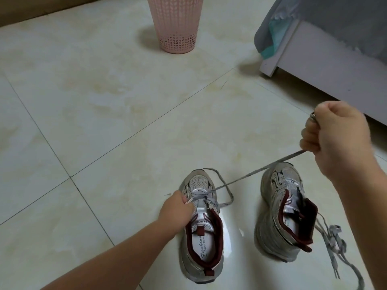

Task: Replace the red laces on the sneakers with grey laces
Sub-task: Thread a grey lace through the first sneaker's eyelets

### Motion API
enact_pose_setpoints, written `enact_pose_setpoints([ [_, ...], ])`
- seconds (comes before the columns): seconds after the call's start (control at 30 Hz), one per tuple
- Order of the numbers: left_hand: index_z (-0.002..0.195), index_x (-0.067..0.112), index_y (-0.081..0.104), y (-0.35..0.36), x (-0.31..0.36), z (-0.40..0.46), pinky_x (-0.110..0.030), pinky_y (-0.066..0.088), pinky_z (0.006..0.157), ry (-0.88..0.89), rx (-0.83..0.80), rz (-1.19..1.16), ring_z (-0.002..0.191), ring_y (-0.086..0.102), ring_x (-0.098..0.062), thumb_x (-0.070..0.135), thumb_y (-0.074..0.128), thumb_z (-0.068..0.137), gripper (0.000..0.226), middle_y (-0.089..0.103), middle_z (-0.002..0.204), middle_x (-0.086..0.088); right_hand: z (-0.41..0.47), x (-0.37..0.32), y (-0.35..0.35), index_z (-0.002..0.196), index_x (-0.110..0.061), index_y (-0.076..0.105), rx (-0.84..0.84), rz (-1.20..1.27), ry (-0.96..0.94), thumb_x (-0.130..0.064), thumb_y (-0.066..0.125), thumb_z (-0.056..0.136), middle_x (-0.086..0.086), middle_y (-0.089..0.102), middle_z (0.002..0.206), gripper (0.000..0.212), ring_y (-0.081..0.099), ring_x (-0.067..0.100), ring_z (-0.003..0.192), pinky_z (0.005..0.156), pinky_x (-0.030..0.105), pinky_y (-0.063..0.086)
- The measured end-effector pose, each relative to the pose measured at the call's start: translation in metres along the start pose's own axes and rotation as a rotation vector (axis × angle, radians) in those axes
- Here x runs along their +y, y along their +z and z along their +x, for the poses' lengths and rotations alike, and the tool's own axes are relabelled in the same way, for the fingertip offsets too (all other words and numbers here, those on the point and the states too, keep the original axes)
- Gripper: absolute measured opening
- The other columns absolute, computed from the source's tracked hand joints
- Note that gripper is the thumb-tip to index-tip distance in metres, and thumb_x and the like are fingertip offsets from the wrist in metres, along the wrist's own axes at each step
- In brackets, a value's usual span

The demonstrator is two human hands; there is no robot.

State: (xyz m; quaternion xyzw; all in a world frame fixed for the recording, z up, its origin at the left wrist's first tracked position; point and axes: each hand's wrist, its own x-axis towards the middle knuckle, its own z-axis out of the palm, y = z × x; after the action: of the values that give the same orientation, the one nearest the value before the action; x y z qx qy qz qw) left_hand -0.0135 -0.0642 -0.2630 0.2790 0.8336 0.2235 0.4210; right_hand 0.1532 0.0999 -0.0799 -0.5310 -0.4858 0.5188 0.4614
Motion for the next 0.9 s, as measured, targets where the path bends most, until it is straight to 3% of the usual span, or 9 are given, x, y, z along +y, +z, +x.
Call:
enact_pose_setpoints([
  [0.13, 0.071, 0.021, 0.036, -0.005, 0.002, -0.01, -0.027, 0.028, 0.054, 0.082, 0.102, 0.117, 0.068, 0.043, -0.016, 0.016, 0.051, 0.082, 0.02, 0.046, 0.073, 0.004, -0.011, 0.009, 0.005, 0.068, -0.019, 0.037, -0.007, -0.051, -0.024, -0.006, 0.033, 0.095, -0.015, 0.035, 0.034, 0.03, 0.028, 0.002, 0.031, 0.035, 0.012, 0.023],
  [0.2, 0.074, 0.021, 0.039, -0.008, 0.004, -0.019, -0.025, 0.027, 0.058, 0.352, 0.215, 0.276, 0.071, 0.042, -0.014, 0.017, 0.055, 0.082, 0.018, 0.044, 0.078, 0.006, -0.009, 0.015, 0.008, 0.07, -0.021, 0.04, -0.049, -0.083, 0.016, -0.008, 0.035, 0.095, -0.014, 0.037, 0.036, 0.029, 0.029, 0.003, 0.033, 0.036, 0.014, 0.024],
  [0.27, 0.075, 0.017, 0.054, -0.009, 0.013, -0.024, -0.021, 0.031, 0.065, 0.714, 0.223, 0.361, 0.074, 0.047, -0.016, 0.016, 0.064, 0.079, 0.011, 0.048, 0.079, 0.003, -0.007, 0.026, 0.013, 0.071, -0.021, 0.043, -0.091, -0.155, 0.055, -0.012, 0.038, 0.096, -0.007, 0.04, 0.047, 0.026, 0.031, 0.007, 0.039, 0.041, 0.02, 0.026],
  [0.33, 0.077, 0.014, 0.068, -0.006, 0.023, -0.023, -0.025, 0.033, 0.069, 0.927, 0.202, 0.458, 0.077, 0.052, -0.02, 0.019, 0.068, 0.077, 0.005, 0.051, 0.079, -0.001, -0.008, 0.037, 0.018, 0.074, -0.022, 0.047, -0.126, -0.207, 0.08, -0.014, 0.039, 0.097, -0.002, 0.039, 0.055, 0.025, 0.031, 0.011, 0.045, 0.046, 0.025, 0.027],
  [0.4, 0.089, 0.022, 0.072, 0.001, 0.034, -0.021, -0.025, 0.023, 0.078, 0.889, 0.151, 0.571, 0.094, 0.049, -0.021, 0.029, 0.058, 0.085, 0.016, 0.048, 0.09, 0.001, -0.009, 0.047, 0.022, 0.078, -0.022, 0.05, -0.158, -0.24, 0.095, -0.01, 0.037, 0.096, -0.001, 0.039, 0.058, 0.025, 0.032, 0.012, 0.049, 0.049, 0.025, 0.027],
  [0.47, 0.102, 0.028, 0.067, 0.005, 0.039, -0.012, -0.025, 0.012, 0.076, 0.764, 0.12, 0.683, 0.11, 0.037, -0.018, 0.04, 0.046, 0.091, 0.027, 0.041, 0.103, 0.004, -0.01, 0.055, 0.024, 0.08, -0.023, 0.052, -0.183, -0.265, 0.102, -0.005, 0.036, 0.094, -0.001, 0.039, 0.059, 0.027, 0.033, 0.012, 0.05, 0.051, 0.026, 0.028],
  [0.53, 0.105, 0.028, 0.065, 0.004, 0.044, -0.005, -0.026, 0.008, 0.073, 0.711, 0.079, 0.755, 0.113, 0.031, -0.016, 0.044, 0.047, 0.089, 0.029, 0.038, 0.106, 0.005, -0.01, 0.06, 0.025, 0.08, -0.022, 0.053, -0.198, -0.285, 0.107, -0.002, 0.036, 0.091, -0.002, 0.039, 0.059, 0.029, 0.032, 0.013, 0.051, 0.052, 0.027, 0.029],
  [0.7, 0.097, 0.025, 0.065, -0.001, 0.046, -0.001, -0.022, 0.006, 0.077, 0.901, 0.068, 0.812, 0.113, 0.035, -0.018, 0.026, 0.048, 0.089, 0.019, 0.041, 0.107, 0.004, -0.003, 0.065, 0.024, 0.078, -0.024, 0.054, -0.128, -0.262, 0.106, -0.001, 0.035, 0.089, -0.001, 0.039, 0.061, 0.031, 0.031, 0.014, 0.052, 0.053, 0.028, 0.029],
  [0.9, 0.105, 0.025, 0.064, 0.004, 0.049, 0.006, -0.034, 0.023, 0.09, 0.716, 0.102, 1.027, 0.114, 0.033, -0.023, 0.041, 0.042, 0.092, 0.03, 0.041, 0.115, -0.001, 0.006, 0.061, 0.021, 0.077, -0.023, 0.056, -0.077, -0.223, 0.064, -0.001, 0.034, 0.088, -0.001, 0.04, 0.062, 0.033, 0.031, 0.015, 0.053, 0.052, 0.028, 0.029],
])
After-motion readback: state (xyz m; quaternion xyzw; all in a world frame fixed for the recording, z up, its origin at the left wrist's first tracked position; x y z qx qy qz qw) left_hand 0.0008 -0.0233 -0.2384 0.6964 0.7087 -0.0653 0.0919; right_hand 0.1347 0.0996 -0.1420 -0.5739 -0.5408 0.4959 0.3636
